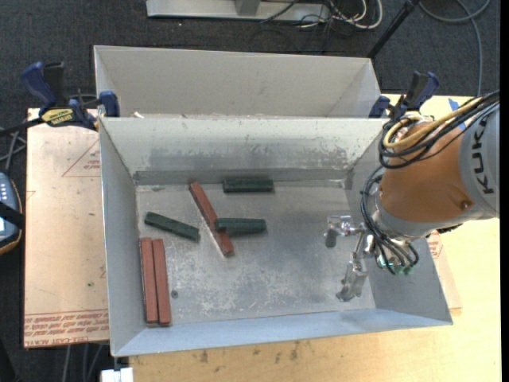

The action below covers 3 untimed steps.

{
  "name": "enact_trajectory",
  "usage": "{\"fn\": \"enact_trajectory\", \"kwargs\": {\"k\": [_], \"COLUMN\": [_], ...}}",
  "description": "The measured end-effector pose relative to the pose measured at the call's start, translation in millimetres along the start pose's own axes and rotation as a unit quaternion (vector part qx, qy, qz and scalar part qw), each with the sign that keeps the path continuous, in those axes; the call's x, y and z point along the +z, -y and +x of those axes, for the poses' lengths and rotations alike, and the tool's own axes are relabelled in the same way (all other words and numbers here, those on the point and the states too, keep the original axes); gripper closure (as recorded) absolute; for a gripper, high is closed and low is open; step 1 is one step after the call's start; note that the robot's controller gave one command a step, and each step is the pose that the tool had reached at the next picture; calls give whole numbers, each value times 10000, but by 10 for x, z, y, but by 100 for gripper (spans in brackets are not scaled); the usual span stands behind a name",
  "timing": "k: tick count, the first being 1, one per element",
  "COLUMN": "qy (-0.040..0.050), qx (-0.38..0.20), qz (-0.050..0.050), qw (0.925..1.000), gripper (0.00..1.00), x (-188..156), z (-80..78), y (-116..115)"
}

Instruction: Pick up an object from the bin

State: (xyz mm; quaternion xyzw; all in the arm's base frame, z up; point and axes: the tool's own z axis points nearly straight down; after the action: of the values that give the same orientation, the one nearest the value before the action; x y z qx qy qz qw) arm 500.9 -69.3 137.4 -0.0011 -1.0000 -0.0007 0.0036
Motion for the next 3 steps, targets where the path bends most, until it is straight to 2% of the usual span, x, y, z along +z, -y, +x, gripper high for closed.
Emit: {"fn": "enact_trajectory", "kwargs": {"k": [1,2,3], "qy": [37,37,21], "qx": [-10,-273,-628], "qz": [4,10,-3], "qw": [10000,9996,9980], "gripper": [0,0,0], "x": [-34,85,-350], "z": [-20,-110,-434], "y": [-1,-531,-830]}}
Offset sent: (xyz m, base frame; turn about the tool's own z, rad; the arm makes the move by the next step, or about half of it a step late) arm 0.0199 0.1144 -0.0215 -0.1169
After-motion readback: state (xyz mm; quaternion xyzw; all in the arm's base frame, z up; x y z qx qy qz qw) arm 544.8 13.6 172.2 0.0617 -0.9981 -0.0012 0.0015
